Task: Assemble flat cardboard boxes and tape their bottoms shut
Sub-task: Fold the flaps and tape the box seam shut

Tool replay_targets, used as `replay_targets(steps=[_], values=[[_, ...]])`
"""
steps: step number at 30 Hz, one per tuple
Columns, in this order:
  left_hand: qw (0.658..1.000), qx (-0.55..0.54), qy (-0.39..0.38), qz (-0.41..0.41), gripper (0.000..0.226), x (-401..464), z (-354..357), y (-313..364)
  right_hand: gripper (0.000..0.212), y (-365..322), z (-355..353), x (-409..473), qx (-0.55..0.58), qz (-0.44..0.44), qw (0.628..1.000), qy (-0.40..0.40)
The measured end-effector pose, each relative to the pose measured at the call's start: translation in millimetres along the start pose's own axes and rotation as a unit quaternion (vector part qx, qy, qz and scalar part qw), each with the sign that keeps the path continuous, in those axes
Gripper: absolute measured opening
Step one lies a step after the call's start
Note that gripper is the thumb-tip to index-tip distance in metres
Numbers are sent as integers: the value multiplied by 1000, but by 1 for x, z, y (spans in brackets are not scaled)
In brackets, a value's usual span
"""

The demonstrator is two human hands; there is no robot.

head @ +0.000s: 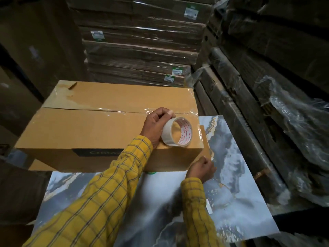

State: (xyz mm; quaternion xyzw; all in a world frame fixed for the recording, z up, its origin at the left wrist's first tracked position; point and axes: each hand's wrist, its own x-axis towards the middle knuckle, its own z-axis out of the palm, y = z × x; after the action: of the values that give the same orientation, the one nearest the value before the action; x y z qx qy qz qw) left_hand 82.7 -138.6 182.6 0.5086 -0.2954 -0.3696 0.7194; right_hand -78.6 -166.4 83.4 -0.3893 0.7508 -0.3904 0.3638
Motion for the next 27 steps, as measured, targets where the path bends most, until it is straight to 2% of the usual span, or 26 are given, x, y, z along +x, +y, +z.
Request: replay_targets(steps=[2,3,5,8,10,13,15,19,21,24,27], values=[[1000,-19,-5,-3,11,0,0,1,42,-39,-25,-13,73,-141,987,34],[999,-35,-11,-6,11,1,0,1,32,-60,-36,-17,90,-220,971,31],[997,-73,-21,-9,14,2,-2,4,14,-109,-51,-31,109,-352,929,-42],[989,-144,-20,-23,16,2,-4,8,26,-164,-47,-52,23,-478,862,-165],[983,-183,-16,-31,14,2,-5,9,33,-180,-29,-61,-48,-513,835,-191],[975,-216,-8,-42,18,1,-6,11,29,-185,-5,-72,-132,-536,817,-165],[972,-231,9,-50,25,2,-7,9,22,-185,0,-78,-141,-540,817,-144],[973,-222,50,-46,21,2,-7,8,15,-178,-3,-88,-133,-549,815,-128],[974,-215,68,-36,20,0,-6,7,11,-176,-5,-89,-147,-578,794,-116],[974,-208,90,-23,19,1,-5,5,4,-176,-5,-85,-195,-640,739,-85],[977,-178,118,-9,21,3,-6,3,9,-180,-3,-82,-244,-644,722,-74]])
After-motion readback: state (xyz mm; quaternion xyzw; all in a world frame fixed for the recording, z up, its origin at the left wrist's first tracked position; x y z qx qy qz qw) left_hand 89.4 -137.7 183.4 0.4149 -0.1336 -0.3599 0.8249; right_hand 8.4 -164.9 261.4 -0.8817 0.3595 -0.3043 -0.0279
